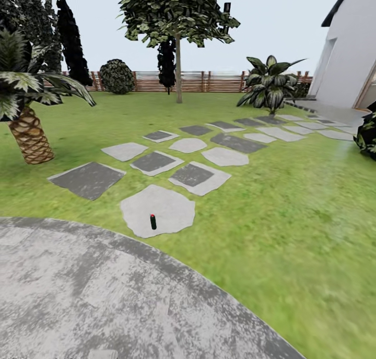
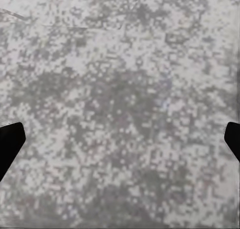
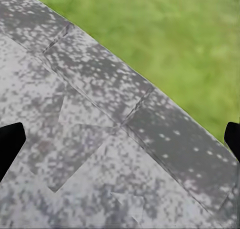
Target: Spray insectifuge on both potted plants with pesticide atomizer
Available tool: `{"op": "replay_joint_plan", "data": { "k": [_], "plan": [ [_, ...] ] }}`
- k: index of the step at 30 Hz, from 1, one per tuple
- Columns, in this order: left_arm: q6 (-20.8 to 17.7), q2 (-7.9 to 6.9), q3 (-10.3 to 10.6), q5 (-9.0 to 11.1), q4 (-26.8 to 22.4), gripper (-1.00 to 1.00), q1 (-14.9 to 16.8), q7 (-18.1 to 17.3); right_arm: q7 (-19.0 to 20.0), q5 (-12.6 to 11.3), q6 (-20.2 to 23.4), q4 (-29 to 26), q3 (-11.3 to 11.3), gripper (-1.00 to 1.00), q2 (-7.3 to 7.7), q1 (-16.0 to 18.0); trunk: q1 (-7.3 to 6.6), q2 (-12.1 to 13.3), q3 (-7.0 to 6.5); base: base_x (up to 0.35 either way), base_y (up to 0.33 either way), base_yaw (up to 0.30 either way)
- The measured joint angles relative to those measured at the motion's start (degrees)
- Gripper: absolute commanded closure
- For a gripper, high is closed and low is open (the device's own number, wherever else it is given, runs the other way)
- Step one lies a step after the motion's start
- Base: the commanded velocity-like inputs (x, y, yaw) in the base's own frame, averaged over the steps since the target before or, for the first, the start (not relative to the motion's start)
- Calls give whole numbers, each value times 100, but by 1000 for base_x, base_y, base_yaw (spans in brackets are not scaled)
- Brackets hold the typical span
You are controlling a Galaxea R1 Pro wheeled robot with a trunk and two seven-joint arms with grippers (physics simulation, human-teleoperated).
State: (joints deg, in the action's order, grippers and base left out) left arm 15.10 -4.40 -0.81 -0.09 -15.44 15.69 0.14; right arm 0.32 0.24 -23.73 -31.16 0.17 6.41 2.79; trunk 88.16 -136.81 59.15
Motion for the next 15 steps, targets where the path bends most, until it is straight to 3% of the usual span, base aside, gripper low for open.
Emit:
{"op": "replay_joint_plan", "data": {
  "k": [15],
  "plan": [
    [0, 0, 0, 2, 0, -100, 0, 0, 0, 0, 0, 0, 4, -100, 0, 0, 0, 0, 0, 124, -264, 277]
  ]
}}
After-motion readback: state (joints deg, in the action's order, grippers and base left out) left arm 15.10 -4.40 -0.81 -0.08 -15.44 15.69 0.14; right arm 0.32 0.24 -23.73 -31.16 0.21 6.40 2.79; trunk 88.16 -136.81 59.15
